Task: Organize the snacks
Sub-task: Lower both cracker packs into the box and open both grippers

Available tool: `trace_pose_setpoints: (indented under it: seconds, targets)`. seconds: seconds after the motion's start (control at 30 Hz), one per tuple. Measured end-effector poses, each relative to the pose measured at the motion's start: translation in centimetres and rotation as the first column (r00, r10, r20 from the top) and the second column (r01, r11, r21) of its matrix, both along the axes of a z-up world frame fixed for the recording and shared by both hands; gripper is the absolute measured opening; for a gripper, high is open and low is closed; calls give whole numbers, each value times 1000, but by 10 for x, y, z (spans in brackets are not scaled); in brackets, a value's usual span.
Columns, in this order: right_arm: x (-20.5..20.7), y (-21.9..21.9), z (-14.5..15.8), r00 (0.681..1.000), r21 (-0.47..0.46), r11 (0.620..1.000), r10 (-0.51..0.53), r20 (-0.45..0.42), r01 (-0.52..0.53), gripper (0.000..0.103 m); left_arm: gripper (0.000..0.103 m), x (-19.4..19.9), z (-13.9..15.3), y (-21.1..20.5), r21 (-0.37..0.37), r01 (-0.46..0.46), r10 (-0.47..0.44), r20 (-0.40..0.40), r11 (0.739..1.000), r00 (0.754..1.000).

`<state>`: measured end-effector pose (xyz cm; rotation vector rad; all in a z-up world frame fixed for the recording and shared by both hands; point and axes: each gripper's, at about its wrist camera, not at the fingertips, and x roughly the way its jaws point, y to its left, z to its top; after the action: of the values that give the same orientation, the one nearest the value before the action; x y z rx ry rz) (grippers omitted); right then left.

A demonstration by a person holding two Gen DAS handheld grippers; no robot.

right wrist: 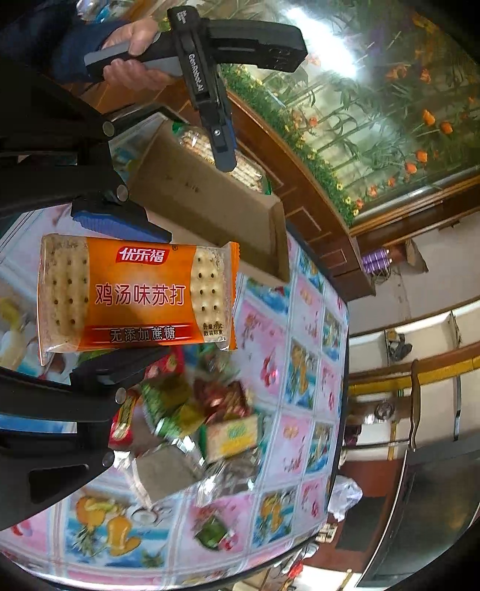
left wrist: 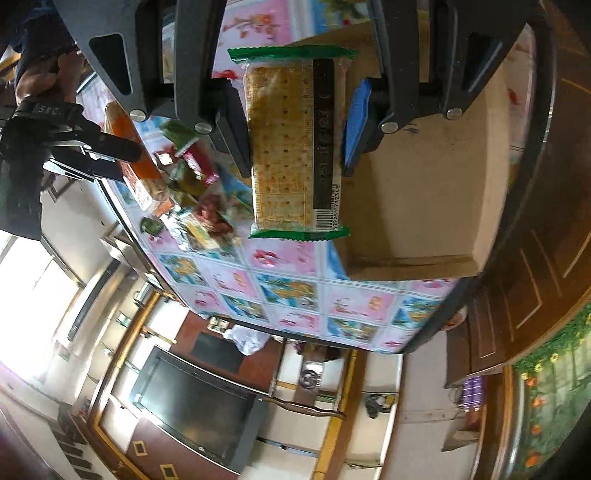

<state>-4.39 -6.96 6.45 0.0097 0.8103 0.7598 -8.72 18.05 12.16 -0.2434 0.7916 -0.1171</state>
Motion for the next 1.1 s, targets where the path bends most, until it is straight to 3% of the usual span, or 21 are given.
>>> trace_pose_setpoints:
  seconds: [0.43, 0.73, 1.1]
  targets:
    - [51, 104, 9, 995, 50, 996, 73, -74, -69, 58, 46, 39, -5, 78, 39, -124, 126, -51, 992, 991]
    - [108, 187, -19, 983, 43, 998, 52, -178, -45, 58, 46, 92, -43, 122, 66, -175, 184, -162, 982, 970]
    - [153, 234, -58, 965, -20, 1000, -27, -262, 23, 58, 46, 121, -77, 129, 115, -194, 215, -214, 974, 953]
